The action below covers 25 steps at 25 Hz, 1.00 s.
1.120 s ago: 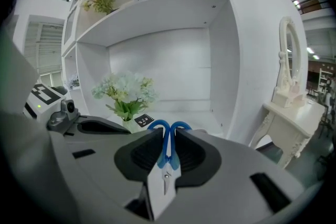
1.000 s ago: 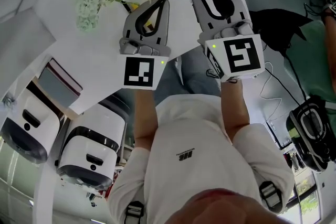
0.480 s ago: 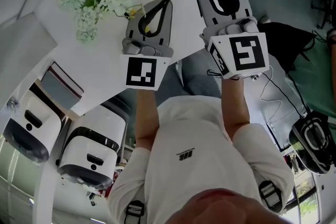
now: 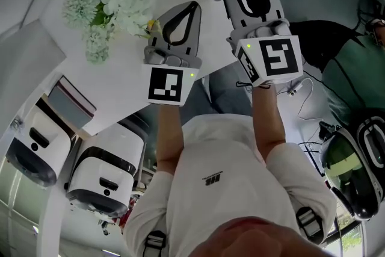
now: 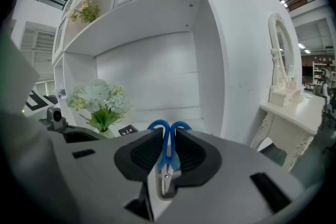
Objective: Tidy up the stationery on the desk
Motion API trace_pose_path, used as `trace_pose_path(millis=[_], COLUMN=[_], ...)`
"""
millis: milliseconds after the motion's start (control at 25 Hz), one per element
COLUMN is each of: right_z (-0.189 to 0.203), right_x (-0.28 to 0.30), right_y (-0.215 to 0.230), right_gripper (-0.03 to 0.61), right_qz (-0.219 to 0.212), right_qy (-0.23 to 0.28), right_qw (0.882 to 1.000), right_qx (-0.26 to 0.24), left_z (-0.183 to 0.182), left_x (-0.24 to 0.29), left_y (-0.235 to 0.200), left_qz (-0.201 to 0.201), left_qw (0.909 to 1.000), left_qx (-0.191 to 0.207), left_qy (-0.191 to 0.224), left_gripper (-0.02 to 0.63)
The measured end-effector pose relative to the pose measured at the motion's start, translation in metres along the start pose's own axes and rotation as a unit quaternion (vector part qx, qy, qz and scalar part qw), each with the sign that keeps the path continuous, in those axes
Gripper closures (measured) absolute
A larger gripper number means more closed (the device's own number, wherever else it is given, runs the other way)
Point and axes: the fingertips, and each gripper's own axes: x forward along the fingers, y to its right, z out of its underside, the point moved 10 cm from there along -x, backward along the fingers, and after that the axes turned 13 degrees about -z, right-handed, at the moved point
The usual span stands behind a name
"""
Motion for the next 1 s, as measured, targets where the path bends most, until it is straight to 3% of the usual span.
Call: trace_pose_path(millis=[400,480,1000], right_z=[0.029,0.032,0.040], right_x=[0.022,0.022,0.014], right_y=[0.009,0.008,-0.024], right_gripper=[0.510,0.463,0.463], right_qz=[-0.013,-0.016,-0.035], right_qy=[-0.068,-0.076,-0.084], right_qw=[0.998,0.997,0.996], right_qx=[0.009,0.010,0.002], left_z=[0.005,0.005,0.012], left_x=[0.005,0.003,-0.030], left_y=[0.002,0.003,-0.009], left_qz=[0.000,-0.001,-0.026], left_qw=[1.0000,1.0000,0.9996], left_qx=[-0.002,-0.003,-0.008], left_qy=[-0.009,-0.009,-0.004], left_gripper=[0.614,0.614,0.614])
